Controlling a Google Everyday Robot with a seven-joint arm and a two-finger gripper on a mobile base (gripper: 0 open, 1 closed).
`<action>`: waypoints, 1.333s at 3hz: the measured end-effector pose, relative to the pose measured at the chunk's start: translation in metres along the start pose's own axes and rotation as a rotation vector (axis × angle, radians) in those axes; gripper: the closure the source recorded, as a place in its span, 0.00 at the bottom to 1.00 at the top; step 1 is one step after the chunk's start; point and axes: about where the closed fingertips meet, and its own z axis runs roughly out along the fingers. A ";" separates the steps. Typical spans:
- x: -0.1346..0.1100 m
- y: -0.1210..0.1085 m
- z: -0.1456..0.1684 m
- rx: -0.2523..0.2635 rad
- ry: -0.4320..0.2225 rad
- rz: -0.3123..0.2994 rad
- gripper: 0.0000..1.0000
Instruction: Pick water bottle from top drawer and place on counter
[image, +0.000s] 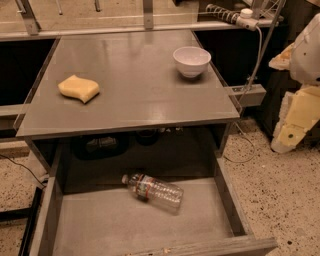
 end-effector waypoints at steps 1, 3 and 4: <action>0.000 0.000 0.000 0.000 0.000 0.000 0.00; 0.000 0.041 0.047 -0.029 -0.066 -0.041 0.00; -0.007 0.069 0.085 -0.036 -0.148 -0.079 0.00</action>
Offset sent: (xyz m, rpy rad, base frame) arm -0.0222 0.0119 -0.0542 0.0347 0.0275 0.0530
